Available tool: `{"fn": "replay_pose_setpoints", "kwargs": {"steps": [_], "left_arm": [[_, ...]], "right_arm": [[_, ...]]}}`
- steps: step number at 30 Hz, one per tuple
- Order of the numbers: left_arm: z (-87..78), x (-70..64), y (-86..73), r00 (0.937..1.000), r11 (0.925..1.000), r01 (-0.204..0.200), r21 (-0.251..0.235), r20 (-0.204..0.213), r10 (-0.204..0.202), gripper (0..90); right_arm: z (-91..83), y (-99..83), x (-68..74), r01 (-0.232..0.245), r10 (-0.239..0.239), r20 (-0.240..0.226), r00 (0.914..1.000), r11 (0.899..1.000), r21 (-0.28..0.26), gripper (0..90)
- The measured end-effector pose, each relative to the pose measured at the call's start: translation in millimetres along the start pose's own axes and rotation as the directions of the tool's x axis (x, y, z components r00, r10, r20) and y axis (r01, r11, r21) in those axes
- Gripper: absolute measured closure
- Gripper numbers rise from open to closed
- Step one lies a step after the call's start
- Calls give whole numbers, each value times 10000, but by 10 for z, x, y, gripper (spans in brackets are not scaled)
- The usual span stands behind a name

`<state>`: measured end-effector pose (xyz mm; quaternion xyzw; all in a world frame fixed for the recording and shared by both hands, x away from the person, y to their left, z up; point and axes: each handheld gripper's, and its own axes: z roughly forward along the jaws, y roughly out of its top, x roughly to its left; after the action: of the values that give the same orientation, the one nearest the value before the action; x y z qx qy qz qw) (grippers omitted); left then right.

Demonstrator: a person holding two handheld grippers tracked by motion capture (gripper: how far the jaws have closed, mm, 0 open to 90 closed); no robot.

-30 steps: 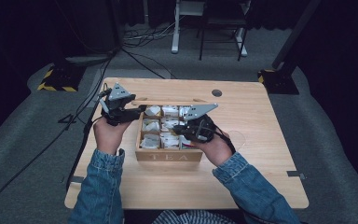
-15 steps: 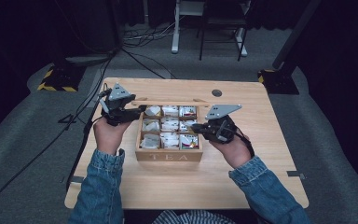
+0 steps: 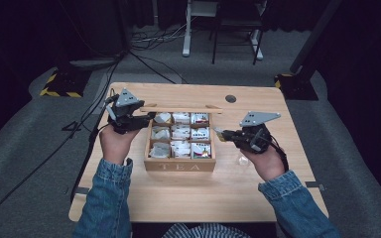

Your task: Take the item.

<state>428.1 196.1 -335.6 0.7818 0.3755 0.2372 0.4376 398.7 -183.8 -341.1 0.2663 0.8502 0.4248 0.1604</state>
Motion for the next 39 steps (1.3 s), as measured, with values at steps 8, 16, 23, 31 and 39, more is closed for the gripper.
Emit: {"fn": "replay_pose_setpoints", "kwargs": {"steps": [8, 16, 23, 31, 39], "left_arm": [[0, -1, 0, 10000, 10000, -8, 12, -2, 8, 432], [-1, -1, 0, 10000, 10000, -9, 17, -7, 9, 432], [-1, -1, 0, 10000, 10000, -9, 13, -9, 9, 433], [20, -10, -1, 10000, 10000, -20, 93, -41, 20, 425], [20, -11, -2, 10000, 10000, -4, 81, -50, 4, 424]], "right_arm": [[-147, -177, -149, -563, 567, 427, 9975, 9984, -100, 869], [-273, -345, -284, -1077, 1088, 891, 9901, 9940, -165, 870], [-349, -491, -416, -1527, 1525, 1282, 9800, 9882, -85, 869], [-415, -607, -529, -1864, 1853, 1730, 9673, 9824, -103, 870], [-379, -755, -582, -2311, 2283, 1721, 9583, 9729, -41, 870]]}}
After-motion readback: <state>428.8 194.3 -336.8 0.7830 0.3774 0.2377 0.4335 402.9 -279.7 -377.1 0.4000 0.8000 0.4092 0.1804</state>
